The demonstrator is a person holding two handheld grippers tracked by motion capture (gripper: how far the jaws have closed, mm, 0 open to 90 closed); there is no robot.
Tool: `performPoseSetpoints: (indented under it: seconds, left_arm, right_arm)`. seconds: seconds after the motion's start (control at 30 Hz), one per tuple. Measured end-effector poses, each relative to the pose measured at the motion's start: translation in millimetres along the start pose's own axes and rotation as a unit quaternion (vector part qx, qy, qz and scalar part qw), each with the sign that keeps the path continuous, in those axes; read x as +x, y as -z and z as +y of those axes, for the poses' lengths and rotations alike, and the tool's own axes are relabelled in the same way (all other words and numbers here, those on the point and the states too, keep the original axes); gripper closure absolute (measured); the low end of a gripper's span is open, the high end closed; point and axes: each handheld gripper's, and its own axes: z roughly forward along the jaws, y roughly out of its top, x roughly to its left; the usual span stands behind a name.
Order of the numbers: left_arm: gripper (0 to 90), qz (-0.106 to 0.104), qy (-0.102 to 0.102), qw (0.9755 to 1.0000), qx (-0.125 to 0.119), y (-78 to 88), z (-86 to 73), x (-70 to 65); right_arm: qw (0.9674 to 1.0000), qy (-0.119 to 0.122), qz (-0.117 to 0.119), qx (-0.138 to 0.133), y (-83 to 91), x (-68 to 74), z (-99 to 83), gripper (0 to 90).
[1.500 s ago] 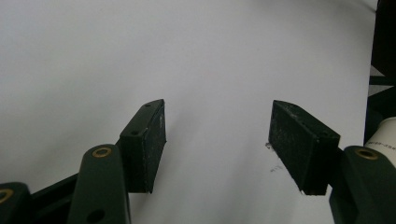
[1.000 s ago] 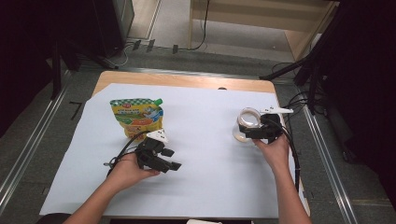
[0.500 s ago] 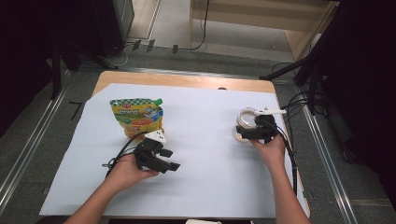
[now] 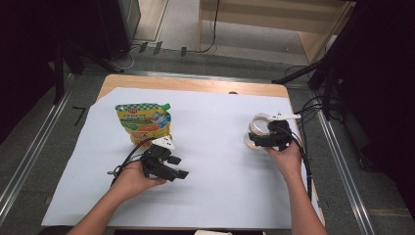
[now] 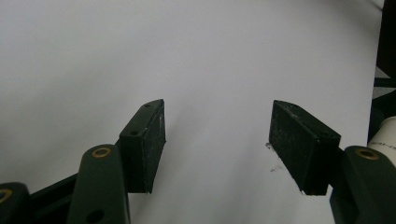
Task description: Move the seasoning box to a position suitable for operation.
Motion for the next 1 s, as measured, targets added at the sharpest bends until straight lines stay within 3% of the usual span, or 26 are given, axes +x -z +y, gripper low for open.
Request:
performPoseSetpoints:
  seconds: [0.27,0.6,1.0]
  left_arm:
    - [37.1,0.001,0.001,1.0000,-0.003,-0.1,0.6,1.5]
    - [37.0,-0.001,0.004,1.0000,-0.005,3.0,1.6,4.1]
    - [37.3,0.002,0.014,0.9998,-0.015,14.9,1.4,12.2]
  right_arm:
    - [0.9999,0.014,0.006,-0.007,8.6,3.7,2.5,12.2]
    - [0.9985,0.045,0.025,-0.016,15.3,22.7,7.5,12.2]
    - [0.9941,0.079,0.072,-0.019,17.4,50.0,9.6,12.2]
